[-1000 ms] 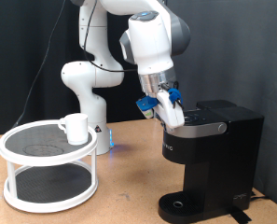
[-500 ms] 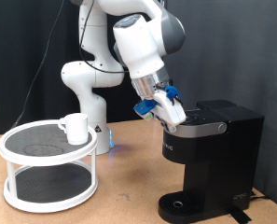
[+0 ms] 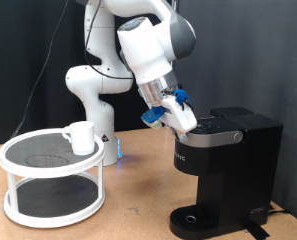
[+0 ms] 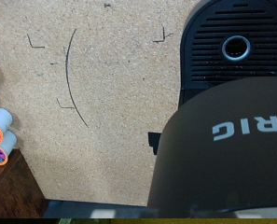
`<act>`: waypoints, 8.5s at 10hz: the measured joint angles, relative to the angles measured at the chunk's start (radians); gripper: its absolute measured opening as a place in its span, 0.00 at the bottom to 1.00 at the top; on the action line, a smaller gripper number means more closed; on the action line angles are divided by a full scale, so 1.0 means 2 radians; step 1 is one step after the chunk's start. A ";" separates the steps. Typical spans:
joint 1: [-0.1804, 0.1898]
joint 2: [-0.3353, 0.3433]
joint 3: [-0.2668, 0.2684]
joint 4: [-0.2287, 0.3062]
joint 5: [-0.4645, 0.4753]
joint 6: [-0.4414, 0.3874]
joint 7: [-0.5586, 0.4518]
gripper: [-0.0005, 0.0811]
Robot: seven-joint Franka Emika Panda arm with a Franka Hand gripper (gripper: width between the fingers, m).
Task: Make a cup of coffee with the keurig machine
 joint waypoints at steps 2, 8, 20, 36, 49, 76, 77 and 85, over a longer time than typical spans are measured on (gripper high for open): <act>-0.002 -0.005 -0.007 -0.003 0.049 -0.023 -0.032 0.01; -0.005 -0.027 -0.020 -0.010 0.084 -0.071 -0.062 0.01; -0.027 -0.096 -0.064 -0.048 0.196 -0.177 -0.109 0.01; -0.106 -0.223 -0.130 -0.180 0.132 -0.191 -0.034 0.01; -0.176 -0.224 -0.257 -0.113 0.023 -0.372 -0.074 0.01; -0.206 -0.208 -0.301 -0.274 -0.006 -0.190 -0.166 0.91; -0.206 -0.208 -0.301 -0.274 -0.004 -0.190 -0.166 0.91; -0.206 -0.207 -0.300 -0.274 0.002 -0.183 -0.166 0.09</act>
